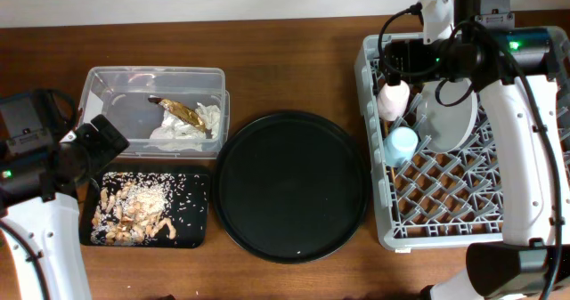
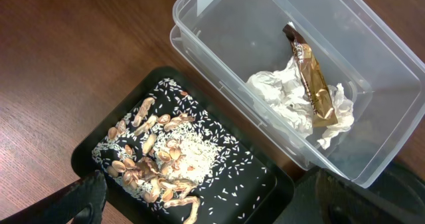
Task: Sort waste into correct bins and load items into the dishwasher rack
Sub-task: 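Carry the white plate right and stand it upright in the rack, then open the right gripper and pull it back toward the front edge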
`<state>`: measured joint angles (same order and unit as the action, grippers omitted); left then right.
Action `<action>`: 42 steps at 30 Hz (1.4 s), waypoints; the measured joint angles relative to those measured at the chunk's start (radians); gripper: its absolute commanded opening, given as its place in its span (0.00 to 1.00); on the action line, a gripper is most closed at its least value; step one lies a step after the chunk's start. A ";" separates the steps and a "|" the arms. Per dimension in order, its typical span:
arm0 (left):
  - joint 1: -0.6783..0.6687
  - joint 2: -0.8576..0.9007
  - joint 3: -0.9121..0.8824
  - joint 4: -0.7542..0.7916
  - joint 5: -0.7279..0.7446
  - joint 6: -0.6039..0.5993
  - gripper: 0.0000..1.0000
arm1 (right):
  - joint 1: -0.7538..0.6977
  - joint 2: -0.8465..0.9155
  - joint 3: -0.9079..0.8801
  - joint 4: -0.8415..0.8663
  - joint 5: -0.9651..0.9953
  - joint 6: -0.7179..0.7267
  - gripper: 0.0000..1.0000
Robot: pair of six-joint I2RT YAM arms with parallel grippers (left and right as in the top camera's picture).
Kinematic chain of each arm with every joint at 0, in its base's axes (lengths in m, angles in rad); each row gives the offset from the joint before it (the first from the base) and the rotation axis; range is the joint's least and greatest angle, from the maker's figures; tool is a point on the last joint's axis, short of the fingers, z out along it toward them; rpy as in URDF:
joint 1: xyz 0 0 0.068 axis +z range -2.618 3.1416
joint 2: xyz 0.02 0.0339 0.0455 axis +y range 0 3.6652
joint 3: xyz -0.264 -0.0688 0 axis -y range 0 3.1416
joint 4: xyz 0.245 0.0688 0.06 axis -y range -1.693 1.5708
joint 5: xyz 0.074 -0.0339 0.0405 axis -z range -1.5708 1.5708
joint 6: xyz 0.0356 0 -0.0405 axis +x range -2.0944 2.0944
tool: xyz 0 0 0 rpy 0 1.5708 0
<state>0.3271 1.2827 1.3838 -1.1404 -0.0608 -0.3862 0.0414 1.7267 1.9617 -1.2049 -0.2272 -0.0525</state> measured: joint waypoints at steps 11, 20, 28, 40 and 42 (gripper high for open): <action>0.000 0.000 0.000 0.000 0.000 0.000 0.99 | 0.000 -0.016 -0.001 -0.001 -0.011 0.000 0.99; 0.000 0.000 0.000 0.000 0.000 0.000 0.99 | 0.000 -0.534 0.000 0.001 -0.008 -0.001 0.99; 0.000 0.000 0.000 0.000 0.000 0.000 0.99 | 0.000 -1.046 -0.253 0.105 0.089 -0.002 0.99; 0.000 0.000 0.000 0.000 0.000 0.000 0.99 | 0.000 -1.714 -1.373 1.007 0.122 -0.002 0.99; 0.000 0.000 0.000 -0.001 0.000 0.000 0.99 | 0.000 -1.710 -1.507 1.171 0.125 -0.001 0.99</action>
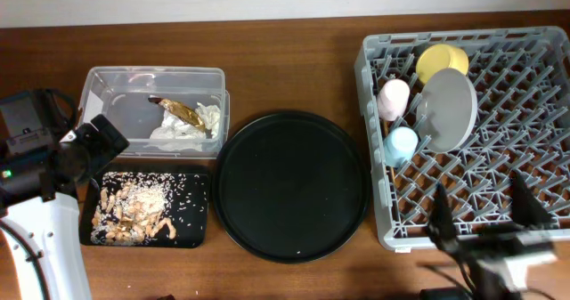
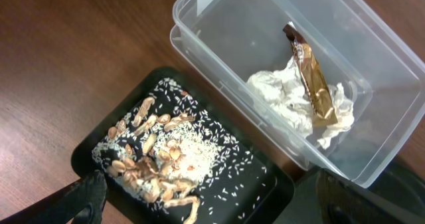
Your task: Sort waste into correct bins and load items into the dishwasher rack
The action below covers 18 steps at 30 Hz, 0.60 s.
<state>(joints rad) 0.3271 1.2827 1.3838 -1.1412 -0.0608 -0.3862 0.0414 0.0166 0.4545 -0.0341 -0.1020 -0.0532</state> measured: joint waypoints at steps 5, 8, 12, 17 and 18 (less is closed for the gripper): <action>0.000 0.000 0.000 0.001 0.000 0.000 0.99 | 0.000 -0.001 -0.317 0.238 0.000 0.001 0.99; 0.000 0.000 0.000 0.001 0.000 0.000 0.99 | 0.000 -0.001 -0.416 0.238 0.001 0.001 0.99; 0.000 0.000 0.000 0.001 0.000 0.000 0.99 | 0.000 -0.001 -0.444 0.134 0.019 0.001 0.99; 0.000 0.000 0.000 0.001 0.000 0.000 0.99 | 0.000 -0.002 -0.444 0.011 0.035 0.001 0.99; 0.000 0.000 0.000 0.001 0.000 0.000 0.99 | 0.000 -0.003 -0.444 -0.023 0.035 0.000 0.99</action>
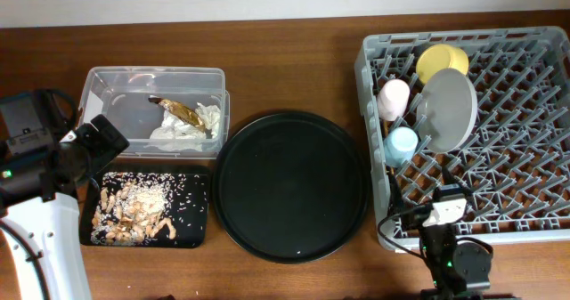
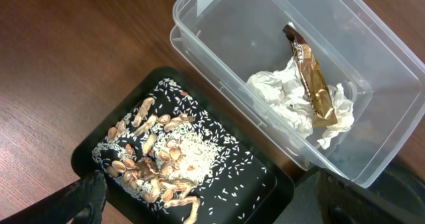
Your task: Sort waste into correct bins and load items into the dishwasher rack
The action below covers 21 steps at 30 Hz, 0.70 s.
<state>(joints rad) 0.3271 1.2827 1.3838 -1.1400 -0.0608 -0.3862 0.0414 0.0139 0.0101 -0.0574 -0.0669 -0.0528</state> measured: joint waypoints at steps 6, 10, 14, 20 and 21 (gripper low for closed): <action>0.000 0.000 0.000 0.000 0.000 0.000 0.99 | 0.000 0.003 0.000 -0.011 0.007 0.001 0.99; 0.000 0.000 0.000 0.000 0.000 0.000 0.99 | 0.000 0.003 0.000 -0.011 0.007 0.001 0.99; 0.000 0.000 0.000 0.000 0.000 0.000 0.99 | 0.000 0.003 0.000 -0.011 0.007 0.000 0.99; 0.000 0.000 0.000 0.000 0.000 0.000 0.99 | 0.000 0.003 0.000 -0.011 0.007 0.000 0.99; 0.000 0.000 0.000 0.000 0.000 0.000 0.99 | 0.000 0.003 0.000 -0.011 0.007 0.001 0.99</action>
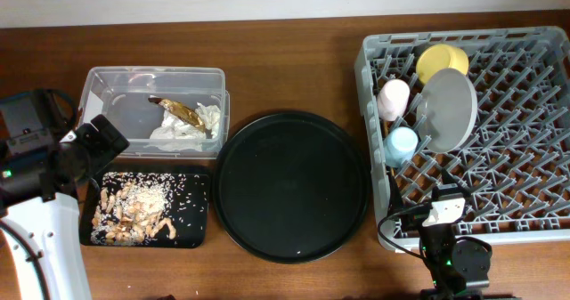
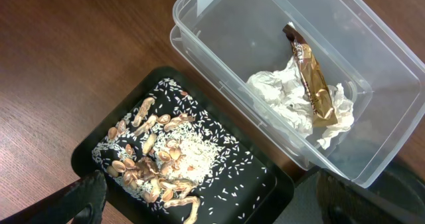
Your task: Sort waste into correct bins and load items into the dishwasher rack
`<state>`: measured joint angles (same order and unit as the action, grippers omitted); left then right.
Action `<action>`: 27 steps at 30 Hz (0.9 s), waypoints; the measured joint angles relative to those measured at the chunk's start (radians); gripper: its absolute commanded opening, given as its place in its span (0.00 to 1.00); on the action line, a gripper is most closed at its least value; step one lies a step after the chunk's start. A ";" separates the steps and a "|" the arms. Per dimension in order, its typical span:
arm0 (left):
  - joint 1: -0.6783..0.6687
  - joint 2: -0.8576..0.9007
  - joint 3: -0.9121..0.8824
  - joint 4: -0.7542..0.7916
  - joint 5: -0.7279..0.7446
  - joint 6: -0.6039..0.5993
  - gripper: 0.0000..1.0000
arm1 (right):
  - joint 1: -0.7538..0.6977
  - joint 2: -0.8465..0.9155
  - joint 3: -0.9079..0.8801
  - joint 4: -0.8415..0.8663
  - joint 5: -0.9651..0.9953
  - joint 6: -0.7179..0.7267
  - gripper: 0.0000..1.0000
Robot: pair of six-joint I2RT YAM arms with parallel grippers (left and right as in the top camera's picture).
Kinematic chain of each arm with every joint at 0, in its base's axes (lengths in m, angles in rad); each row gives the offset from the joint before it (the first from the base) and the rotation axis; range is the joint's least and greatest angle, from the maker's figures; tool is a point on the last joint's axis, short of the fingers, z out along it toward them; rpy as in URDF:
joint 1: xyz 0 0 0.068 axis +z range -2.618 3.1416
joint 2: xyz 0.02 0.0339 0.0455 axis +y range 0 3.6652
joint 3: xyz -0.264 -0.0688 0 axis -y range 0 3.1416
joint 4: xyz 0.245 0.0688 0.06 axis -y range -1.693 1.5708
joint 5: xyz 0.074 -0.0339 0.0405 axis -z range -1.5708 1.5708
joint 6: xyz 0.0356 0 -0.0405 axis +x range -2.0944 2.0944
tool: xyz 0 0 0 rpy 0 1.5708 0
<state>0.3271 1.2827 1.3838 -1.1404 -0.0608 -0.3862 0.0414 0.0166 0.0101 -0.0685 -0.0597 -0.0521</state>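
A clear plastic bin [image 2: 219, 24] holds a gold wrapper [image 2: 311, 84] and crumpled tissue [image 2: 285, 104]. Beside it a black tray [image 2: 259, 184] carries rice and peanut shells [image 2: 156, 161]. My left gripper [image 2: 212, 209] hangs open above the tray's near end, fingers [image 2: 83, 199] wide apart and holding nothing. The grey dishwasher rack [image 1: 525, 149] contains a yellow cup [image 1: 442, 60], pink cup [image 1: 393, 98], blue cup [image 1: 402, 143] and grey plate [image 1: 447, 110]. My right arm [image 1: 452, 255] is folded at the table's front edge below the rack, and its fingers cannot be made out.
A round black plate [image 1: 290, 186] with nothing on it lies between the tray and the rack. Brown wooden tabletop [image 1: 294, 68] runs behind it. My left arm [image 1: 40, 202] occupies the left edge.
First my right arm reached over the rack's back left, by the cups and plate. Then it was low at the rack's front with open fingers. After that it sat folded below the rack and stays there. My left gripper hung open over the tray throughout.
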 measured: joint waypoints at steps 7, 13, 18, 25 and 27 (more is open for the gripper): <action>-0.081 -0.035 -0.004 0.001 -0.010 0.000 0.99 | 0.000 0.000 0.000 0.000 0.000 0.000 0.99; -0.366 -0.188 -0.006 0.000 -0.004 0.000 0.99 | 0.000 0.000 0.000 0.000 0.000 0.000 0.99; -0.492 -0.350 -0.063 0.009 0.000 0.000 0.99 | 0.000 0.000 0.000 0.000 0.001 0.000 0.99; -0.508 -0.692 -0.553 0.366 0.009 -0.015 0.99 | 0.000 0.000 0.000 -0.001 0.011 0.000 0.99; -0.508 -0.794 -0.715 0.549 0.008 -0.020 0.99 | 0.000 0.000 0.000 -0.002 0.011 0.000 0.99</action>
<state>-0.1806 0.4889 0.6693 -0.5911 -0.0525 -0.4061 0.0414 0.0166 0.0101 -0.0700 -0.0486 -0.0525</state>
